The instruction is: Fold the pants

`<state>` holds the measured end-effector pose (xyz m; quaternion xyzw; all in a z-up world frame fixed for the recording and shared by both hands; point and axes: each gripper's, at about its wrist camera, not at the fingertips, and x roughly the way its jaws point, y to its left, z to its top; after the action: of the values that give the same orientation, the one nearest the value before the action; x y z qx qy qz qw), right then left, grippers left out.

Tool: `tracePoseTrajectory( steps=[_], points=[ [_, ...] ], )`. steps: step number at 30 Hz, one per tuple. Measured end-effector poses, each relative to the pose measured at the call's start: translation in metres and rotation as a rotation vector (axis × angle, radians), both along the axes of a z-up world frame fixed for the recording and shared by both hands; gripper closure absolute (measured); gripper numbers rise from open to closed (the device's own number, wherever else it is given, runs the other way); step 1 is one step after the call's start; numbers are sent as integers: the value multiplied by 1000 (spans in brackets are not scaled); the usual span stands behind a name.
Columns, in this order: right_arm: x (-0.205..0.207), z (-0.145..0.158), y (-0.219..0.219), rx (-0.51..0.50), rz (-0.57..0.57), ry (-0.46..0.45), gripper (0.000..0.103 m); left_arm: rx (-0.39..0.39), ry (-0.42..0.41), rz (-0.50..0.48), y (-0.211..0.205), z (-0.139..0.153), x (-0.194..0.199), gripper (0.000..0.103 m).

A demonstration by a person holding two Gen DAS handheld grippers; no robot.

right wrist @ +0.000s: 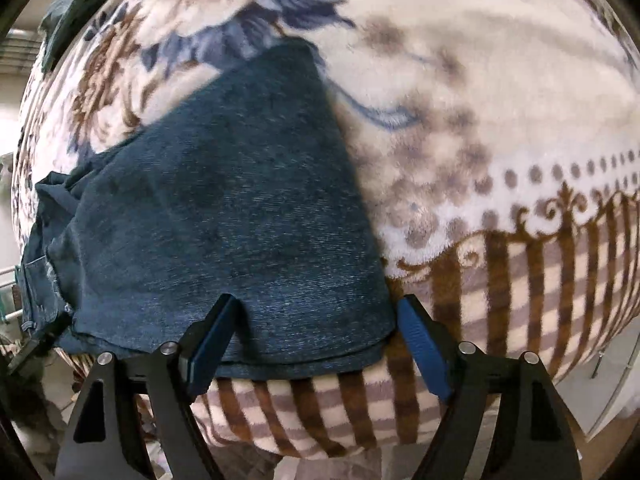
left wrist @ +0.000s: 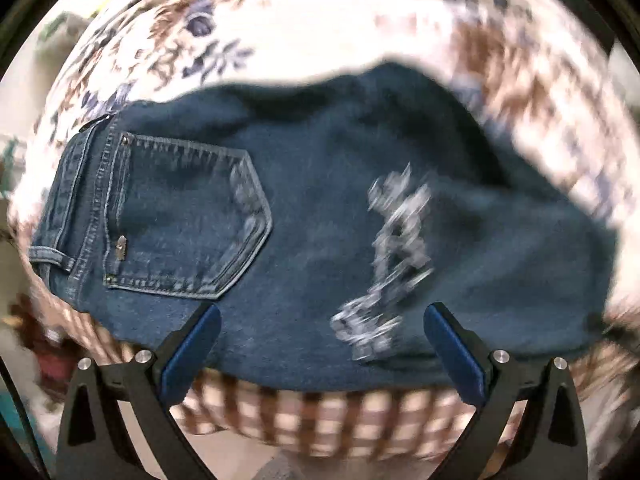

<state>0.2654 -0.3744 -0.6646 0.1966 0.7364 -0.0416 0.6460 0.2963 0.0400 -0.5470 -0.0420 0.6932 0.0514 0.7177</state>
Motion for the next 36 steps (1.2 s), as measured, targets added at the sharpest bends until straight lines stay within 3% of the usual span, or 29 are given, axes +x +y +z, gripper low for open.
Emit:
tracePoseTrajectory(
  steps=[2, 5, 7, 11, 14, 17, 22, 25, 28, 30, 32, 36],
  points=[
    [1, 3, 3, 8, 0, -6, 18, -37, 2, -4, -4, -2, 7, 0],
    [-5, -6, 4, -15, 31, 25, 18, 28, 99, -30, -12, -38, 8, 0],
    [-14, -13, 0, 2, -8, 48, 17, 2, 112, 2, -4, -54, 2, 0],
    [-11, -7, 7, -18, -31, 78, 17, -49, 70, 53, 14, -29, -3, 0],
    [2, 19, 17, -66, -8, 30, 17, -80, 10, 101, 32, -3, 8, 0],
    [25, 48, 32, -75, 22, -46, 17, -57, -48, 85, 46, 12, 38, 0],
    [87, 66, 93, 87, 129, -144, 17, 2, -38, 6, 58, -13, 110, 0],
    [129, 47, 146, 191, 210, -150, 18, 13, 14, -20, 59, -40, 133, 0],
    [158, 21, 197, 287, 266, -104, 24, -18, 27, 28, 72, -53, 141, 0],
    [172, 5, 221, 277, 305, -83, 25, -65, 33, 77, 78, -51, 149, 0],
    [182, -1, 237, 285, 321, -93, 26, -100, -4, 118, 98, -32, 141, 0],
    [202, -11, 262, 395, 320, -85, 26, -111, -75, 224, 142, 6, 106, 0]
  ],
)
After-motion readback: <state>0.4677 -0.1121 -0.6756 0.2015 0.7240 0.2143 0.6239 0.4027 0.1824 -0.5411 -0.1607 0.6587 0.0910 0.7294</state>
